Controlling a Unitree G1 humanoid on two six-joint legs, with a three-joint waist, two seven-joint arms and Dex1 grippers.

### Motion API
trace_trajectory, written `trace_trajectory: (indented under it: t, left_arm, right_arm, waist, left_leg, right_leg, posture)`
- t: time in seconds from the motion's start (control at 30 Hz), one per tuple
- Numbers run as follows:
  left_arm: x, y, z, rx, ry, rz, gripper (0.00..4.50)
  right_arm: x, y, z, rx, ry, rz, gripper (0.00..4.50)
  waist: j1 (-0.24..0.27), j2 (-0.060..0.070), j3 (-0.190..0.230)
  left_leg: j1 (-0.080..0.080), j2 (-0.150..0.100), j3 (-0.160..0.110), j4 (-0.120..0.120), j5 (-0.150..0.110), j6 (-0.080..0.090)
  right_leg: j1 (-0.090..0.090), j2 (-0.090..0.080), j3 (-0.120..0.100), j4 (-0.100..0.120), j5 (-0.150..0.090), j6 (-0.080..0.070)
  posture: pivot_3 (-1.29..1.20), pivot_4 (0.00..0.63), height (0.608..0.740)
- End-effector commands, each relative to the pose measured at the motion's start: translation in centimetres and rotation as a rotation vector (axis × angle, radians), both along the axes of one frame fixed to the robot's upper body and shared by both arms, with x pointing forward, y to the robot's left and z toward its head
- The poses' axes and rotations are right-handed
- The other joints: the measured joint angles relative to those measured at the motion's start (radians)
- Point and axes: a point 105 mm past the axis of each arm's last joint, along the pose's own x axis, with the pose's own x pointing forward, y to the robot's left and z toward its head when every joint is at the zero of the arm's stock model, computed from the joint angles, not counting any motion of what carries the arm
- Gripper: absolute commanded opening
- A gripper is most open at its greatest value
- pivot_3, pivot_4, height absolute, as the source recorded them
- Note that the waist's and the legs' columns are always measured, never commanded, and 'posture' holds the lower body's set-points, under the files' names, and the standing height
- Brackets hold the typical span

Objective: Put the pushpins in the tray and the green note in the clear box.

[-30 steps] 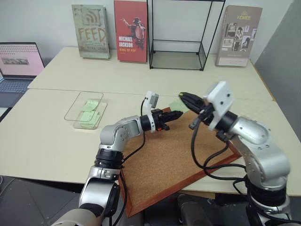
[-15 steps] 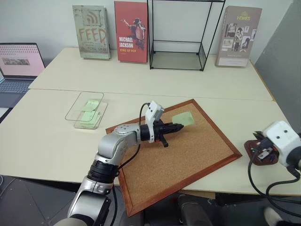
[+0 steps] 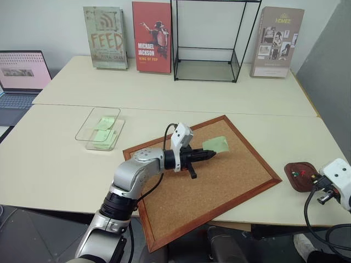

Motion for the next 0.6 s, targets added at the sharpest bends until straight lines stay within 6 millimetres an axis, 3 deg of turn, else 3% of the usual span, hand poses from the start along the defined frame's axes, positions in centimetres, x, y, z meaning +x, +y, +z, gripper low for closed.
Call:
trace_trajectory:
  t: [0.03,0.2,0.33,0.43,0.5,0.6]
  left_arm:
    - [-0.4,-0.5,1.1,-0.019,-0.057,-0.025,0.00]
    - [-0.2,-0.4,1.2,-0.022,-0.061,-0.014,0.00]
    - [0.1,-0.2,1.4,-0.022,-0.077,0.017,0.00]
    - [1.1,0.2,2.1,-0.030,-0.120,0.097,0.00]
    - [1.7,0.5,2.6,-0.038,-0.141,0.150,0.00]
    - [4.5,2.8,4.1,-0.017,-0.227,0.409,0.00]
  right_arm:
    - [0.3,0.2,-0.1,0.027,-0.011,0.019,1.67]
    - [0.5,0.1,0.3,0.036,-0.035,0.011,2.85]
    - [0.9,0.4,3.2,0.034,-0.107,0.042,3.84]
    - [1.2,2.9,5.3,0.110,-0.150,0.153,4.37]
    - [1.3,4.4,6.1,0.149,-0.163,0.219,4.37]
    - [2.4,9.6,8.2,0.277,-0.206,0.414,4.37]
  waist:
    - [0.000,0.000,0.000]
    - [0.000,0.000,0.000]
    - [0.000,0.000,0.000]
    - [-0.001,0.000,0.000]
    - [-0.001,0.000,0.000]
    - [-0.004,-0.001,0.001]
  left_leg:
    - [0.000,0.000,0.000,0.000,0.000,0.000]
    - [0.000,0.000,0.000,0.001,0.000,0.000]
    - [0.000,0.000,0.000,0.001,0.000,0.000]
    - [0.000,0.000,0.000,0.001,0.000,0.000]
    - [0.000,0.000,0.000,0.000,0.000,0.000]
    - [0.001,0.000,-0.001,0.001,0.000,0.000]
  right_leg:
    - [0.000,0.000,0.000,0.000,0.000,0.000]
    - [0.000,0.000,0.000,0.000,0.000,0.000]
    - [0.000,0.000,0.000,0.000,0.000,0.000]
    - [0.000,0.000,0.000,0.000,0.000,0.000]
    - [0.000,0.001,0.000,0.000,0.002,0.003]
    - [0.001,0.001,0.000,0.000,0.002,0.004]
  posture:
    - [0.00,0.150,0.740]
    - [0.00,0.150,0.740]
    - [0.00,0.150,0.740]
    - [0.00,0.150,0.740]
    - [0.00,0.150,0.740]
    - [0.00,0.150,0.740]
